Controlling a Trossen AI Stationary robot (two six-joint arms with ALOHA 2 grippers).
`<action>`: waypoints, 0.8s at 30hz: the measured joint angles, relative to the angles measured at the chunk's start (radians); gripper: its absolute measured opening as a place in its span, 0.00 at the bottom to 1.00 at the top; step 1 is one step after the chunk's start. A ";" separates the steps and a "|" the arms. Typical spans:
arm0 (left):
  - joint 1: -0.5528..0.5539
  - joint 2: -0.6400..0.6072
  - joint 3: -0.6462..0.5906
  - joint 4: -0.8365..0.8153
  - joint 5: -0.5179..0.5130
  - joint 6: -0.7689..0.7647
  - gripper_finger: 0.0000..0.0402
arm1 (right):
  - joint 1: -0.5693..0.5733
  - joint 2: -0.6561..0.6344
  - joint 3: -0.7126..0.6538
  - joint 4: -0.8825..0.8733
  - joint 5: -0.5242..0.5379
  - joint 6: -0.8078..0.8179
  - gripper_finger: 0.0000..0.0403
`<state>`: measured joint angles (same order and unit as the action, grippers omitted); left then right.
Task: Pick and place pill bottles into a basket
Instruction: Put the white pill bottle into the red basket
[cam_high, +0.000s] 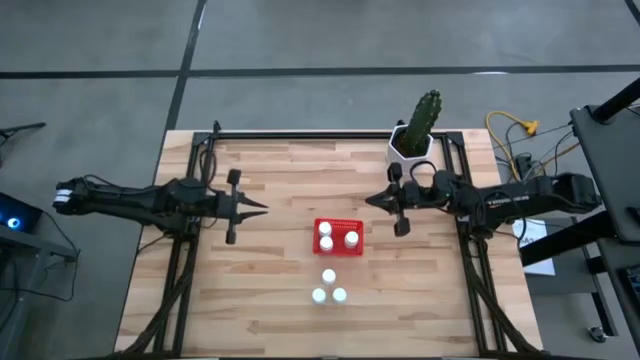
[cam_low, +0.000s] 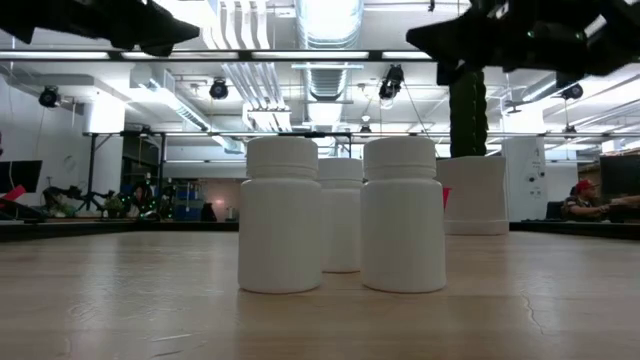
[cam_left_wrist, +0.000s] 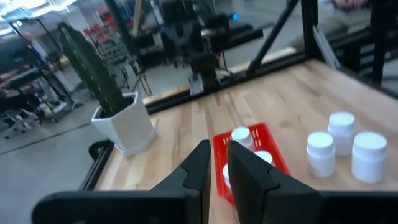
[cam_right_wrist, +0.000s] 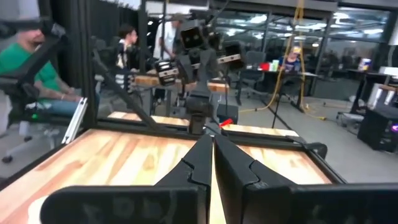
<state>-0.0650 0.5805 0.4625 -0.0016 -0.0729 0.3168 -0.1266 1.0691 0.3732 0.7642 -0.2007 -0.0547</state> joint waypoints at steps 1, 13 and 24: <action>0.000 -0.018 -0.021 0.020 0.000 -0.011 0.09 | -0.006 0.000 -0.022 0.031 0.000 0.012 0.02; 0.000 -0.101 -0.215 0.195 0.014 -0.076 0.09 | -0.039 0.000 -0.171 0.194 -0.001 0.078 0.02; 0.000 -0.058 -0.223 0.205 0.015 -0.075 0.09 | -0.040 0.000 -0.159 0.126 -0.001 -0.019 0.02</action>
<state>-0.0650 0.5222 0.2394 0.2035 -0.0582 0.2414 -0.1665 1.0693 0.2137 0.8905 -0.2012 -0.0736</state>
